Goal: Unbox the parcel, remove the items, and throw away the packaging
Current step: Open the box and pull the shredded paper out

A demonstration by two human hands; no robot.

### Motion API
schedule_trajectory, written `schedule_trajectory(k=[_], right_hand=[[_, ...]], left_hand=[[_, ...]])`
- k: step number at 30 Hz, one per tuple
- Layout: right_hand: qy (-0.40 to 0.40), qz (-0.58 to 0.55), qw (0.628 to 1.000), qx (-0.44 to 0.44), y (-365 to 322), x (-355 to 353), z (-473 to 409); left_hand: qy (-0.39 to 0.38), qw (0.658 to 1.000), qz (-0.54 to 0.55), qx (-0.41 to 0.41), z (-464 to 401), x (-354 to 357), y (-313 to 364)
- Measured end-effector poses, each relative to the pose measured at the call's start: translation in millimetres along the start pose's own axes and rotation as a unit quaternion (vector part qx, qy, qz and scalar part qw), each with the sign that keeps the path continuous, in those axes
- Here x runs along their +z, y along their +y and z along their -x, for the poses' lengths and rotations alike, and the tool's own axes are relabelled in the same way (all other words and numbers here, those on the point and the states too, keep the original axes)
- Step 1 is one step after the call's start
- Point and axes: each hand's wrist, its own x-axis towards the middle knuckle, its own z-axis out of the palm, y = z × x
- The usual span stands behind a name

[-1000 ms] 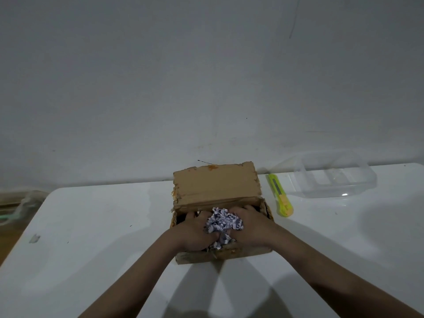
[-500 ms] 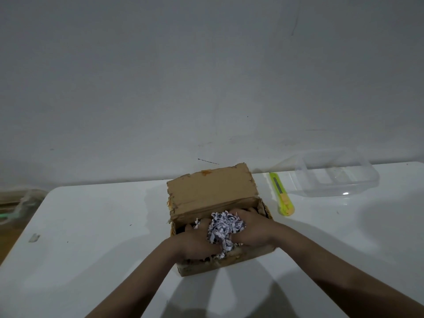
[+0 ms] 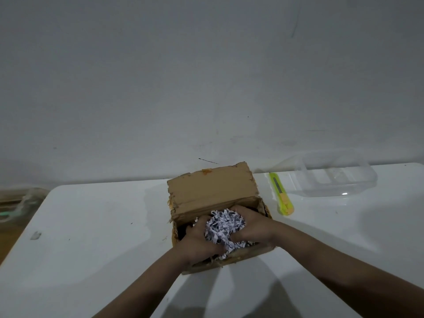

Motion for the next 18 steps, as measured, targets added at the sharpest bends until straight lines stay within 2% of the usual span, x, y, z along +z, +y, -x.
schedule_trajectory(k=[11, 18], right_hand=[[0.054, -0.050, 0.997, -0.032, 7.7, 1.5, 8.8], [0.071, -0.104, 0.992, -0.027, 9.6, 0.0, 2.6]], left_hand=[[0.042, 0.994, 0.088, 0.048, 7.9, 5.2, -7.1], [0.041, 0.976, 0.203, 0.068, 9.7, 2.7, -2.4]])
